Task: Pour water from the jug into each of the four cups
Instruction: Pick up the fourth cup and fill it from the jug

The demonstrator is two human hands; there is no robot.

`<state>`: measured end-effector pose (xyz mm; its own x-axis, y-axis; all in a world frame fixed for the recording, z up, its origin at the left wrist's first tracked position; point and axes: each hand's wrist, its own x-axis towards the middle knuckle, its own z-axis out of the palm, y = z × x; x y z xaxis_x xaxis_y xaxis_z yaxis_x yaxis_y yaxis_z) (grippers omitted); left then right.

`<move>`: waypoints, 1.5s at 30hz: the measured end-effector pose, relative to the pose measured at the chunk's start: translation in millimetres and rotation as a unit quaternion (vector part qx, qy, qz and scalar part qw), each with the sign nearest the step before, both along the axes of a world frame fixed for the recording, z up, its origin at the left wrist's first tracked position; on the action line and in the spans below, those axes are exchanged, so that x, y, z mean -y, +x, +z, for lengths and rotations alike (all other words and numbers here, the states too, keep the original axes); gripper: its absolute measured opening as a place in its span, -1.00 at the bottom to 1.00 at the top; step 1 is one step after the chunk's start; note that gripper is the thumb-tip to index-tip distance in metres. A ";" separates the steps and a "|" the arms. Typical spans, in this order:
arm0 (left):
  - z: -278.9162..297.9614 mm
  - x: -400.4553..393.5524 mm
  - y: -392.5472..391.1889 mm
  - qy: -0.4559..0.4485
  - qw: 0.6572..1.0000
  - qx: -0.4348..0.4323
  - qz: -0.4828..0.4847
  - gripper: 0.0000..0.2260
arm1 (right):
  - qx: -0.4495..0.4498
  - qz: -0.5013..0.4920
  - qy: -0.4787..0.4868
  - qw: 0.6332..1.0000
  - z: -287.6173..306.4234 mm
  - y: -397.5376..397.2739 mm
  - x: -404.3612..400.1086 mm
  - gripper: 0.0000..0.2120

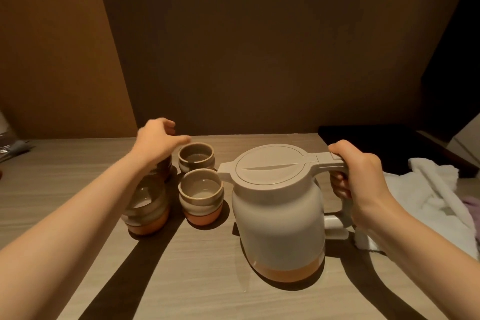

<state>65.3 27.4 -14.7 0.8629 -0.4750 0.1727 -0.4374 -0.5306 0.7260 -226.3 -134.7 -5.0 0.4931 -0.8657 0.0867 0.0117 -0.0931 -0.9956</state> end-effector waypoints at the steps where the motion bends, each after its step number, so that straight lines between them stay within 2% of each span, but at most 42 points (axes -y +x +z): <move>1: -1.1 -8.6 4.3 -0.018 0.999 0.032 0.023 -0.47 | 0.000 0.000 0.002 1.000 -0.2 0.1 -0.6 -0.64; 2: -3.4 -17.4 9.7 -0.020 0.997 0.051 0.048 -0.51 | 0.001 0.000 0.005 1.000 -0.4 0.3 -1.1 -0.64; 4: -11.5 -32.4 22.6 0.003 0.995 0.044 0.090 -0.46 | 0.002 -0.001 0.007 1.000 -1.1 -0.2 -1.9 -0.64; 8: -25.3 -47.4 34.2 0.055 0.992 -0.066 0.093 -0.16 | 0.001 0.001 0.005 1.000 -0.6 -1.2 -3.1 -0.64; 10: -30.6 -50.1 37.3 0.048 0.989 -0.112 0.086 -0.09 | 0.000 0.001 0.005 1.000 0.0 -0.8 -3.2 -0.64; 15: -38.7 -49.9 43.7 0.024 0.983 -0.167 0.068 -0.20 | 0.000 -0.002 -0.002 1.000 0.9 -0.6 -2.3 -0.62; 26: -42.9 -47.4 46.0 0.012 0.985 -0.159 0.060 -0.22 | -0.003 -0.006 -0.011 1.000 0.3 0.7 -2.8 -0.61; 35: -9.9 -45.7 41.4 -0.164 0.981 -0.092 0.050 -0.22 | -0.011 -0.014 -0.009 1.000 -0.9 1.0 -1.8 -0.62; 41: 35.3 -44.3 16.4 -0.315 0.940 -0.133 0.009 -0.33 | 0.010 -0.012 -0.020 1.000 0.9 1.4 -12.8 -0.60; 45: 51.5 -46.0 -9.4 -0.360 0.922 -0.145 -0.017 -0.31 | 0.014 -0.019 -0.023 0.999 2.3 -1.0 -19.9 -0.57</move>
